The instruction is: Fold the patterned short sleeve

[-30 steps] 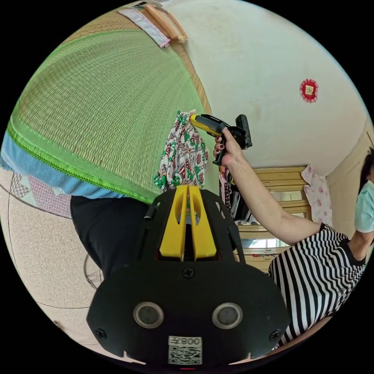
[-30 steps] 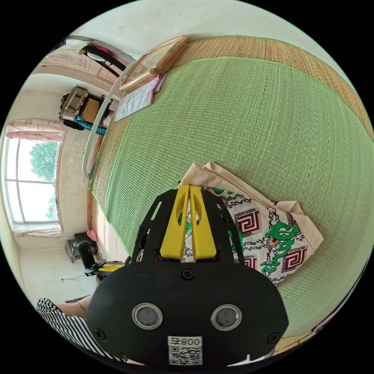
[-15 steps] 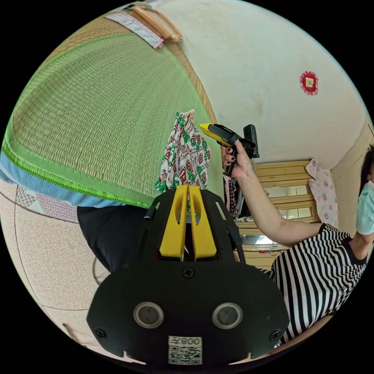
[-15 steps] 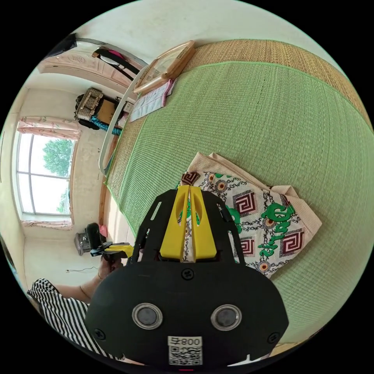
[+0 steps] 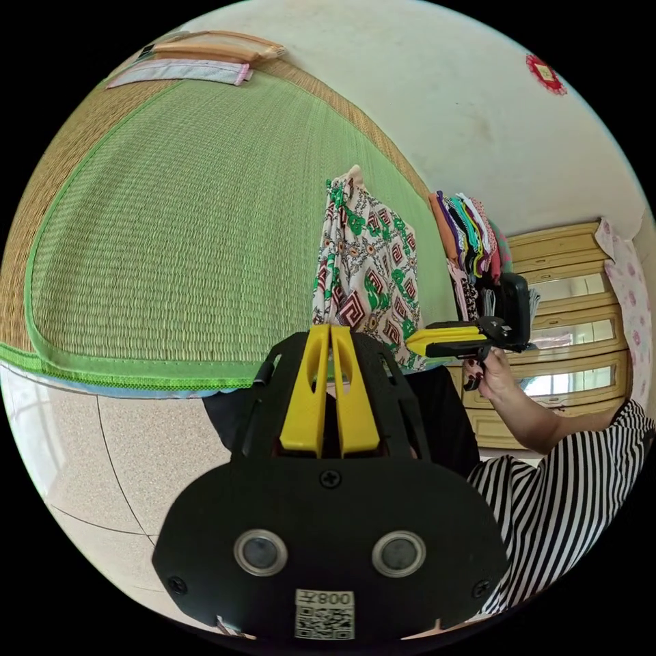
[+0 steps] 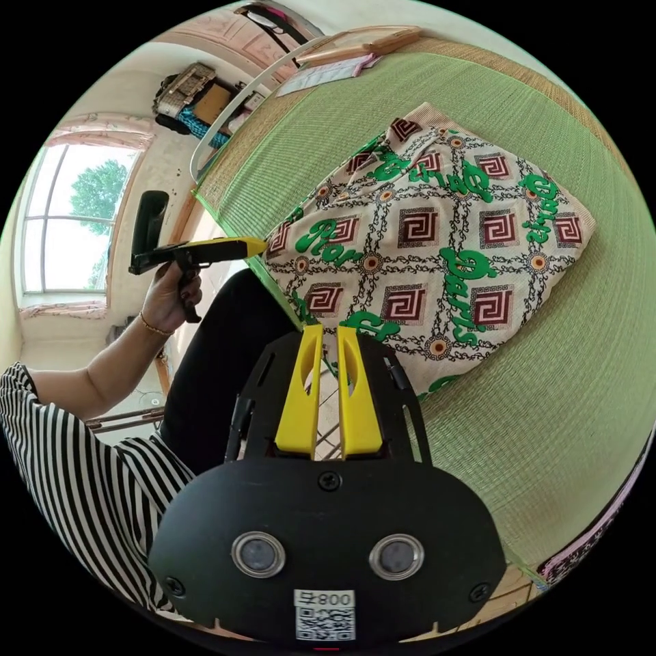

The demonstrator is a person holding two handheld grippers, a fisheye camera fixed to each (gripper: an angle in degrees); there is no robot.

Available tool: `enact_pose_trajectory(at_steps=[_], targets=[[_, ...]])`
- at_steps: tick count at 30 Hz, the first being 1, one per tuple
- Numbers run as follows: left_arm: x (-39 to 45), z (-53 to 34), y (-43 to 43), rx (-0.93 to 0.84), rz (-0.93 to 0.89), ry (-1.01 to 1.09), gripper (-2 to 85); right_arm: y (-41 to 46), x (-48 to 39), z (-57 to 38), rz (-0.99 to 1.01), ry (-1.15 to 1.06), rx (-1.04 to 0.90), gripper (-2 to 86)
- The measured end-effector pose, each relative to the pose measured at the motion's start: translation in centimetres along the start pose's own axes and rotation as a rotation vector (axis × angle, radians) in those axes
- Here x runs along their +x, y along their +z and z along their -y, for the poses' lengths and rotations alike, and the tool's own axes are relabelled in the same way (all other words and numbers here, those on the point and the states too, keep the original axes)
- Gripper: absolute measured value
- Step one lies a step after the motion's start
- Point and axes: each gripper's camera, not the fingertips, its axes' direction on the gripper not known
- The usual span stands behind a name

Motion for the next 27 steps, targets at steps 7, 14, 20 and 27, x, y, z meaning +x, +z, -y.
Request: enact_pose_trajectory(at_steps=[7, 14, 20, 27], targets=[[1.7, 0.2, 1.4, -0.015, 0.039, -0.021, 0.3, 2.3, -0.4, -1.3, 0.015, 0.030, -0.021, 1.7], [4.4, -0.5, 1.1, 0.029, 0.030, -0.012, 1.1, 1.6, -3.5, -4.2, -0.050, 0.023, 0.011, 5.0], [7.9, -1.3, 1.9, 0.001, 0.047, 0.060, 2.0, 2.0, -5.4, -8.4, -0.244, 0.074, 0.050, 6.9], [9.0, -0.6, 3.6, -0.025, 0.071, 0.045, 1.1, 5.2, -7.2, -8.7, -0.287, 0.090, 0.061, 6.6]])
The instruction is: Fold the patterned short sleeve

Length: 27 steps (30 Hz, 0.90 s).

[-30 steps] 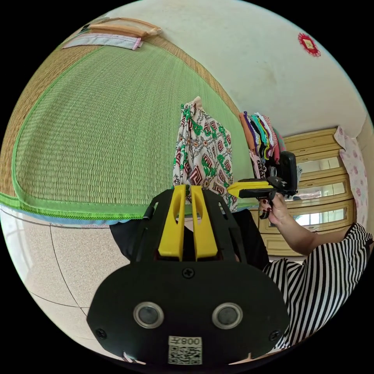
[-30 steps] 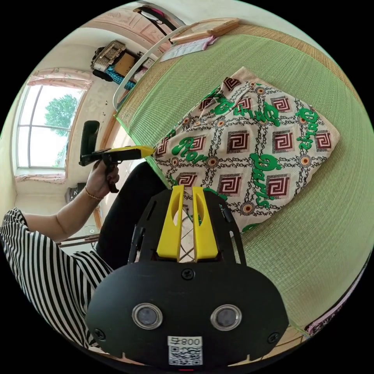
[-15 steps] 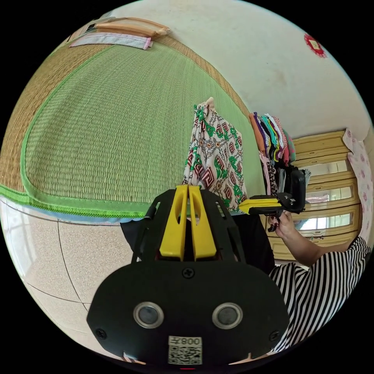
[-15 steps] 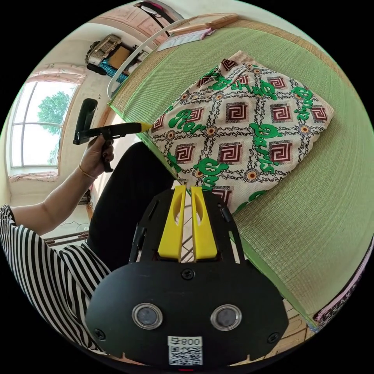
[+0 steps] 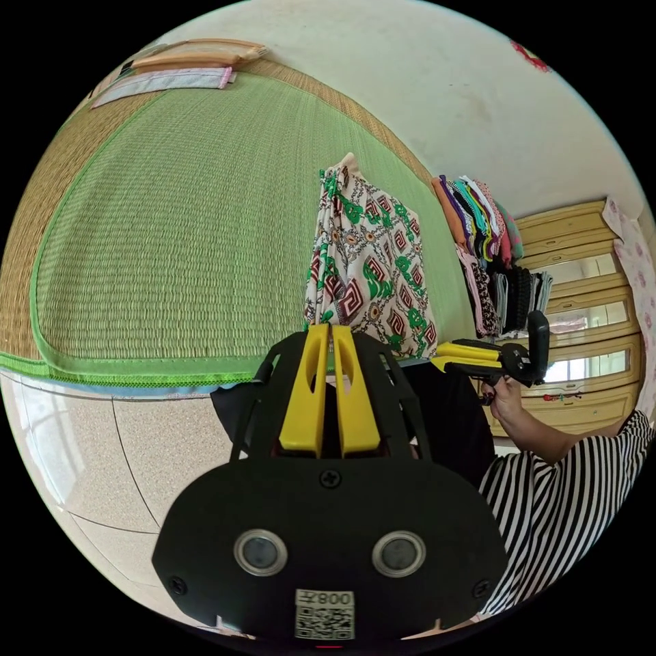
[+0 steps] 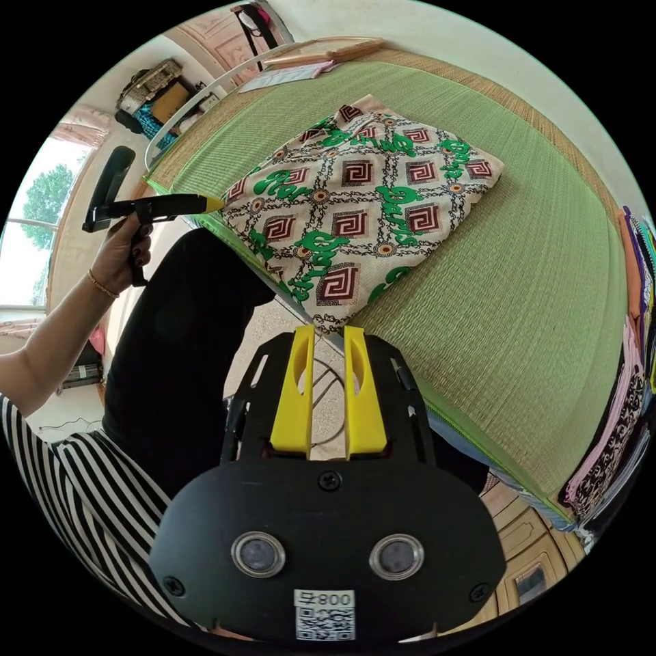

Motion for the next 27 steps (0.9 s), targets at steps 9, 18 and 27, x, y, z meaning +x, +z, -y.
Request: enact_pose_trajectory(at_steps=[9, 18, 27], targets=[[-0.2, -0.3, 0.9, 0.001, -0.009, -0.043, 0.2, 4.0, 0.8, -0.3, 0.091, 0.069, -0.003, 0.7], [-0.2, -2.1, 0.8, 0.015, -0.014, -0.085, 0.8, 8.3, 2.3, -1.8, 0.198, 0.104, 0.008, 0.3], [6.3, -2.7, 5.7, -0.092, -0.303, 0.033, 6.3, 12.4, 3.2, -2.5, 0.274, 0.125, 0.053, 0.3]])
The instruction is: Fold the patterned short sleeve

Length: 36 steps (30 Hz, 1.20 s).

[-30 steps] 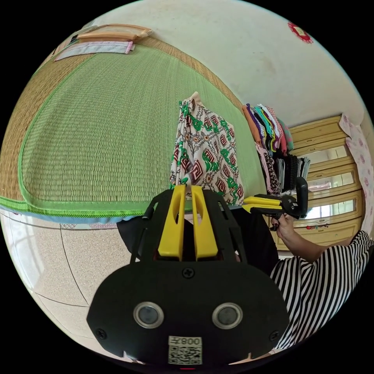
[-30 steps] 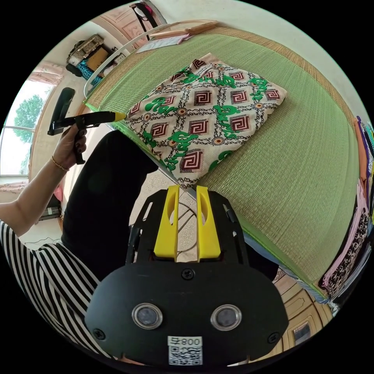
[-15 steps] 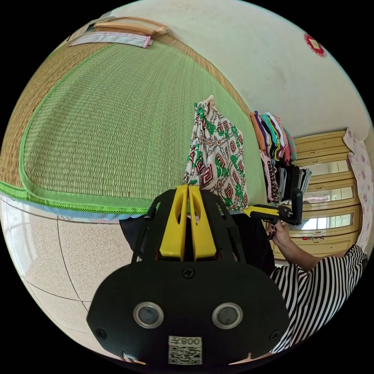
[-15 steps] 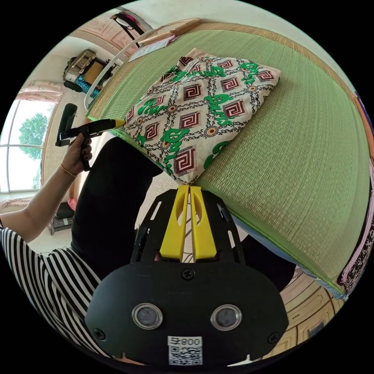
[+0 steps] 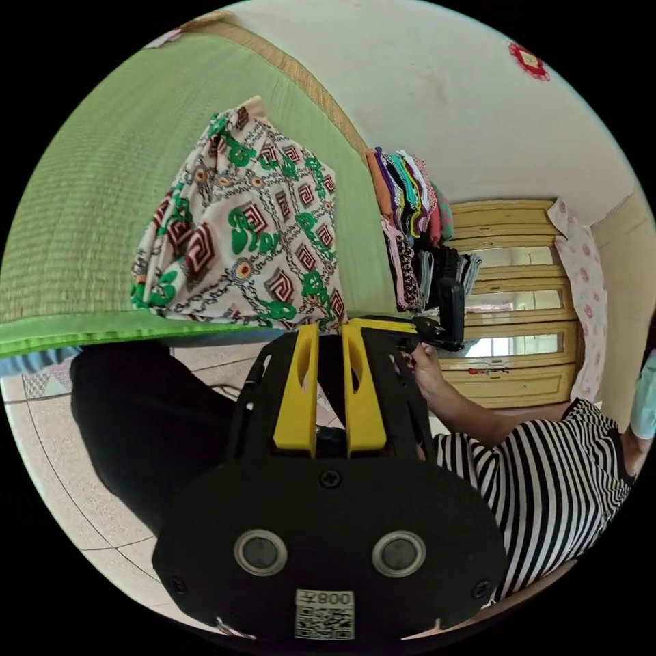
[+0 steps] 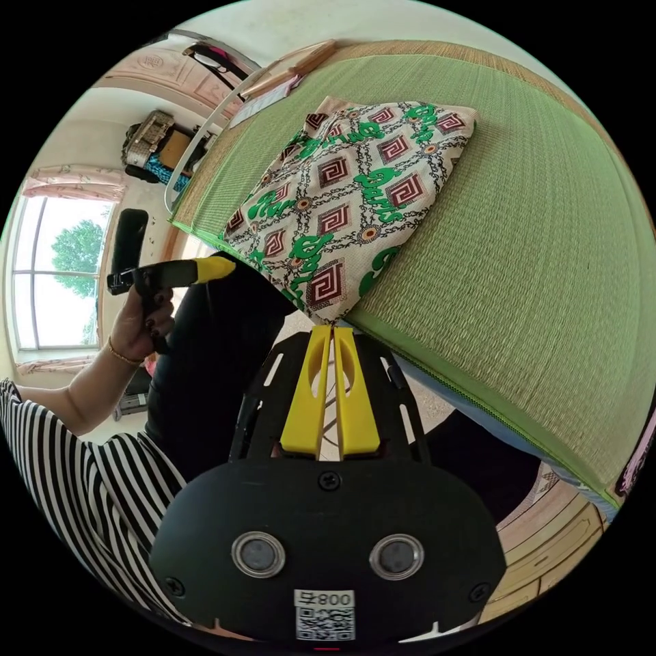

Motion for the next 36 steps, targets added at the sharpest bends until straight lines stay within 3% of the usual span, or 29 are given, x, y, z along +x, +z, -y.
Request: enact_pose_trajectory(at_steps=[4, 9, 16, 20, 27, 36], targets=[[-1.5, -0.4, 5.6, -0.101, -0.202, -0.113, 9.0, 1.7, 1.2, -0.3, 0.059, 0.008, 0.023, 0.3], [-4.1, 0.3, 7.6, -0.155, -0.269, -0.214, 9.8, 4.1, 2.9, -0.6, 0.138, 0.019, 0.040, 0.4], [-6.1, -0.7, 9.4, -0.115, -0.418, -0.290, 2.2, 8.0, 5.6, -0.9, 0.210, 0.035, 0.052, 1.3], [-6.1, -1.3, 9.5, -0.125, -0.419, -0.273, 1.3, 10.4, 8.8, -1.9, 0.304, 0.104, 0.062, 4.0], [-6.7, -2.8, 9.1, -0.104, -0.443, -0.277, 1.0, 16.9, 15.4, -3.5, 0.653, 0.287, 0.149, 10.4], [-7.4, -4.7, 8.4, -0.086, -0.467, -0.278, 1.1, 25.3, 17.4, -2.6, 0.835, 0.382, 0.171, 8.5]])
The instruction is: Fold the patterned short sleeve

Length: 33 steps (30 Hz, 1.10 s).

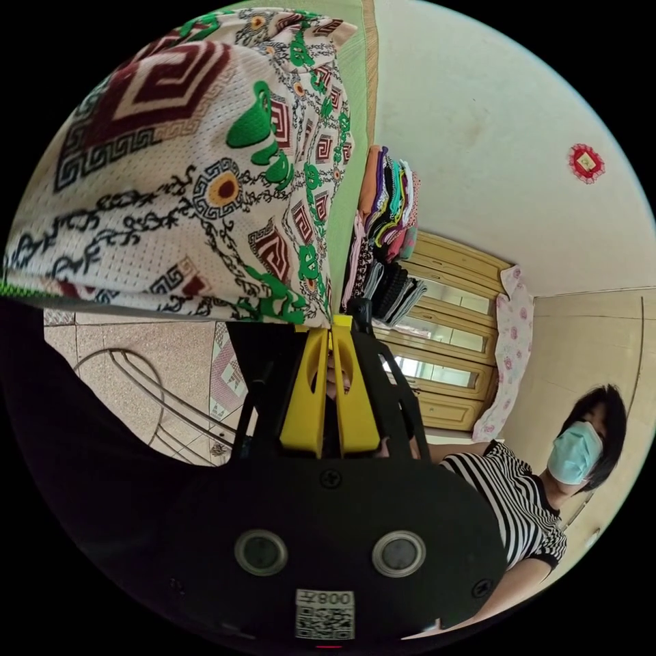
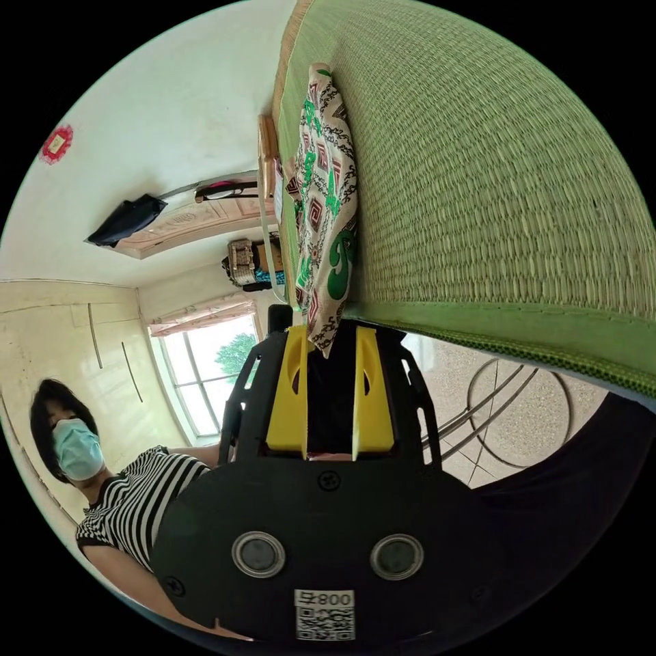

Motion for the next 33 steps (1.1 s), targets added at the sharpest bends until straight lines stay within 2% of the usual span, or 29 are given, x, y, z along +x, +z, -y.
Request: enact_pose_trajectory(at_steps=[4, 9, 16, 25, 33], targets=[[-0.4, -1.0, -0.5, 0.001, 0.010, 0.000, 1.6, 1.9, 1.5, 0.6, 0.070, -0.014, -0.013, 2.6], [-0.1, -2.5, -2.2, 0.032, -0.005, 0.028, 3.3, 3.0, 1.1, 1.0, 0.037, -0.047, 0.000, 1.0], [1.1, -6.6, -9.7, 0.209, 0.069, 0.073, 7.1, 4.6, -1.0, 2.3, 0.055, -0.111, 0.003, 0.6], [-0.7, -11.0, -15.6, 0.371, 0.087, -0.032, 11.4, 8.1, -3.3, 4.4, 0.067, -0.148, -0.016, 0.5], [-1.7, -12.6, -13.8, 0.294, -0.002, -0.083, 12.5, 10.1, -4.4, 5.5, 0.066, -0.161, -0.018, 0.5]])
